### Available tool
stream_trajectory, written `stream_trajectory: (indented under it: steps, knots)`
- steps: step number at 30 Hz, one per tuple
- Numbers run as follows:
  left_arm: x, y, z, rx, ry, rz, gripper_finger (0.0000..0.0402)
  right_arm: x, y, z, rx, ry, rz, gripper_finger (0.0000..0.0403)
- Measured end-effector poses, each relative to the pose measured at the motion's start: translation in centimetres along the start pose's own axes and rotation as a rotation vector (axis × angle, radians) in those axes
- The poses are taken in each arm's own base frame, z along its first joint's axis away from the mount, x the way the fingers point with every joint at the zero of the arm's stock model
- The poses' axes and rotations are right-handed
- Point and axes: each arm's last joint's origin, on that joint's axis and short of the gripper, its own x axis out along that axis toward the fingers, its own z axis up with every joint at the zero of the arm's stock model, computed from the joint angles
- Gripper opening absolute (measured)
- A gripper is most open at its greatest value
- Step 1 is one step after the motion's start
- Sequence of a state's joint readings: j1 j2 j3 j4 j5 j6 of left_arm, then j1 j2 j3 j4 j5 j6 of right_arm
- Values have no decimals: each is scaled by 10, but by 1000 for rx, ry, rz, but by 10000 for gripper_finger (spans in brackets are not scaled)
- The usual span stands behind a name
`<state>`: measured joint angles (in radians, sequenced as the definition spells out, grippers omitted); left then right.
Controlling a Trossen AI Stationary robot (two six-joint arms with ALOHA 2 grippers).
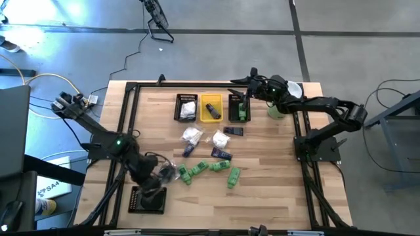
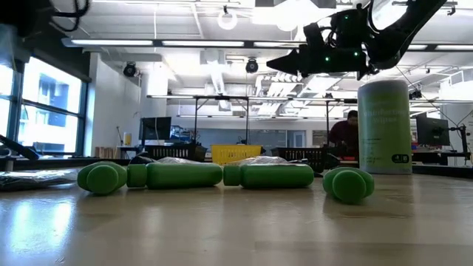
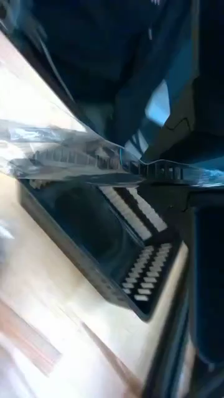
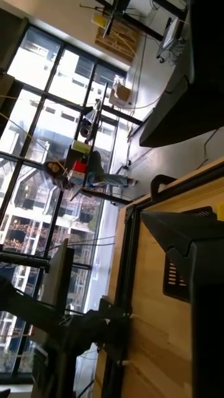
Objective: Pick & Place Travel size toiletries
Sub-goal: Put the black hairbrush into the bottom black bin
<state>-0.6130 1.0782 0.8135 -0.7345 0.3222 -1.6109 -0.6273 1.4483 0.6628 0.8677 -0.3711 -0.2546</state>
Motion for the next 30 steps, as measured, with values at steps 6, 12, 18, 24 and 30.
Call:
stream_trajectory:
  steps: [6,12,18,24,30]
  knots:
    - [17,1,-11,-18,90,81,38,0,0,0,0,-1,-1,173]
    - [27,2,-19,-50,181,142,38,0,0,0,-1,-1,-1,173]
    - [31,2,-17,-57,169,156,38,0,0,0,-1,-1,-2,173]
    - [31,2,-17,-107,145,159,47,0,0,0,-2,-1,-1,173]
    - [31,1,-17,-154,144,155,102,0,0,0,-4,-1,-3,173]
